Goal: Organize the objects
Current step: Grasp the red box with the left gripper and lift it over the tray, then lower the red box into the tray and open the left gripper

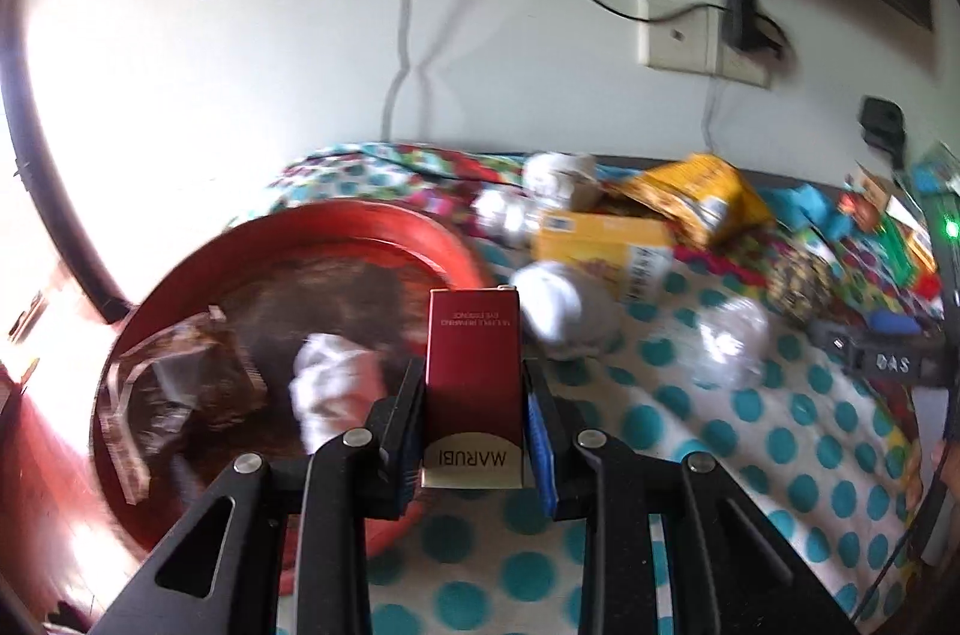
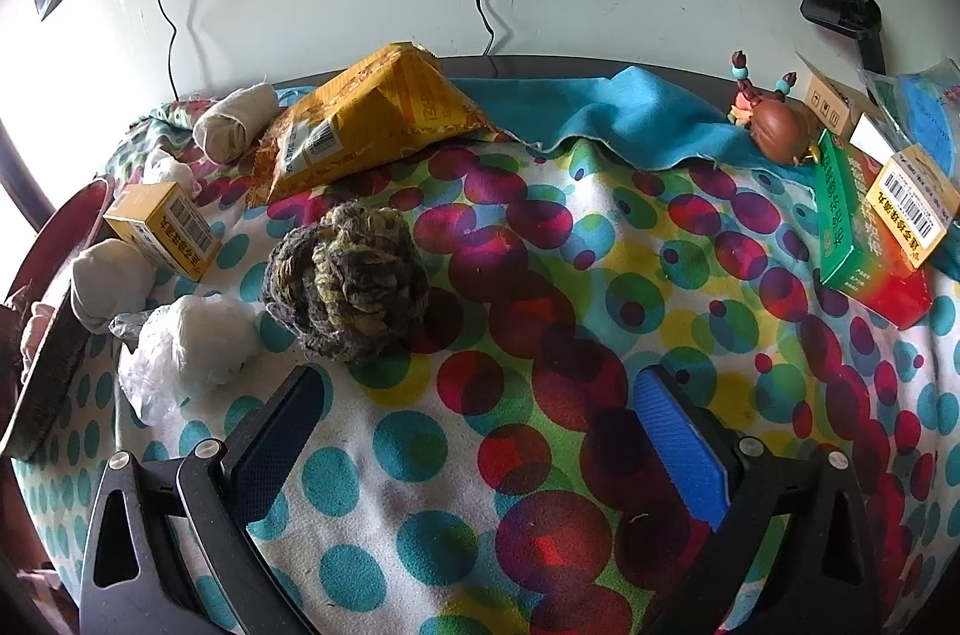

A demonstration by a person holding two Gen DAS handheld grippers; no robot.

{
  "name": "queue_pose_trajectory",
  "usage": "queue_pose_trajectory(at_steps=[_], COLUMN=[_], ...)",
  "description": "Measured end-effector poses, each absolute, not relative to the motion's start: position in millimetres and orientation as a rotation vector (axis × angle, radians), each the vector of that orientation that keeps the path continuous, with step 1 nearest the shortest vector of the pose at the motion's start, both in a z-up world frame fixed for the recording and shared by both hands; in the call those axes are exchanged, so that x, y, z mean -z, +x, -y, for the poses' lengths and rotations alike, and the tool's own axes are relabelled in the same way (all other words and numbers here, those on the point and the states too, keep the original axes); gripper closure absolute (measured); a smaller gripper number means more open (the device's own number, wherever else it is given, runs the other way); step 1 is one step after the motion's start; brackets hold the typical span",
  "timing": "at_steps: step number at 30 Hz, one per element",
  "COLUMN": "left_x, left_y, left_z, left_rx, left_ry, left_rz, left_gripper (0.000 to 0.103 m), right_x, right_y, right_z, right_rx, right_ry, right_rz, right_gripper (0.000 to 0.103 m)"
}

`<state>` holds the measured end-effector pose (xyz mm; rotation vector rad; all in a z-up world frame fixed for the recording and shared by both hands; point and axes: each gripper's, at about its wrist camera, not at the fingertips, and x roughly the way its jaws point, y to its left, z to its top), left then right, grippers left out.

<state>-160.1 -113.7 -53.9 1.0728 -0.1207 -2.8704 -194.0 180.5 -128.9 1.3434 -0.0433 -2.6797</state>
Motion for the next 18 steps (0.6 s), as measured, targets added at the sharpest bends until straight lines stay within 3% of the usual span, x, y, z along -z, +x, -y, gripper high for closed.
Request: queue_pose_trajectory(at_steps=[18], left_x=[31], left_y=[-186], left_z=[225], left_rx=[2.619], left_ry=[0.978], left_rz=[0.02], left_gripper=[0.074], right_x=[129], right_y=[-194], right_z=[-177], right_rx=[2.677], right_ry=[1.351], right_rz=[0.012], right_gripper=[0.0])
